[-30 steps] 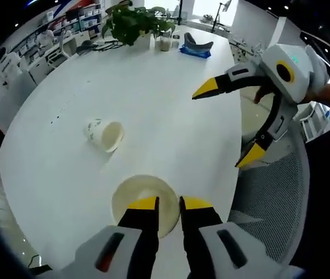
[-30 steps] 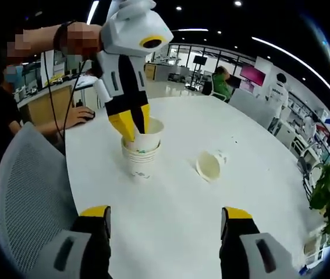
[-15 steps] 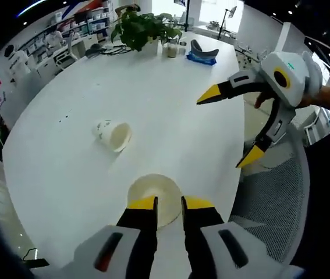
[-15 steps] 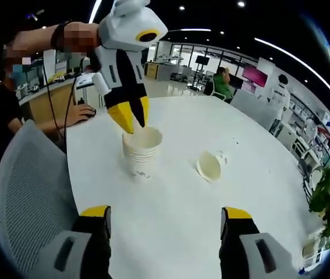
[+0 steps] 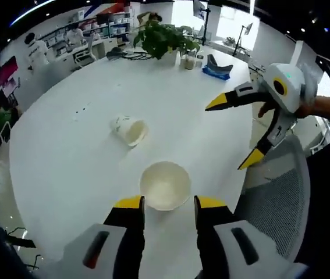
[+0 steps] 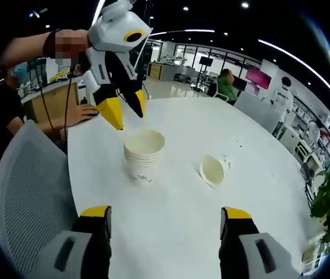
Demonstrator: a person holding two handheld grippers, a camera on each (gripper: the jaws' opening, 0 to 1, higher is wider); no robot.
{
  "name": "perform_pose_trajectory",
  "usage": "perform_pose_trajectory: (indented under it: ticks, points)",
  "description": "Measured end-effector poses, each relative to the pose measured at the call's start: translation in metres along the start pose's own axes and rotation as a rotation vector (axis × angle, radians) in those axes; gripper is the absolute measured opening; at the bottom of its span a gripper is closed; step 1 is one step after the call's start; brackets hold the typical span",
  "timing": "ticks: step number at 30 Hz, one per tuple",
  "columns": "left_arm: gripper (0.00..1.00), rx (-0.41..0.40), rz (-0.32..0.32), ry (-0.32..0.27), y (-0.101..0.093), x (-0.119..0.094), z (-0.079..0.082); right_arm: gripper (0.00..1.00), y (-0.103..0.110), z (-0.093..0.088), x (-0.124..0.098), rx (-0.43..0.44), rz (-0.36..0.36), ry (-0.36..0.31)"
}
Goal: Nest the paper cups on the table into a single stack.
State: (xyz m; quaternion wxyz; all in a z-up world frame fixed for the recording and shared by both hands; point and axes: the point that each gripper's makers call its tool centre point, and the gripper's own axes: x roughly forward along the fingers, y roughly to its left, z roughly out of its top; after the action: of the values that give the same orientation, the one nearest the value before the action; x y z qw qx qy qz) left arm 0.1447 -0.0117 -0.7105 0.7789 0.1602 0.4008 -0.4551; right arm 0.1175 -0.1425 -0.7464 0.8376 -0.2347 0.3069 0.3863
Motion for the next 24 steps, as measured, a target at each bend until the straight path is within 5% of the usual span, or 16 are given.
perform_pose_trajectory:
  ticks: [9,24]
  points:
    - [0.39,-0.115,0.062,-0.131,0.017,-0.015,-0.01,0.76,-0.005,0.002,0.005,0.01,-0.004,-0.002]
    - [0.51,-0.188,0.144,-0.206,0.028,-0.025,-0.037,0.76,-0.04,0.002,0.027,0.085,-0.071,-0.007]
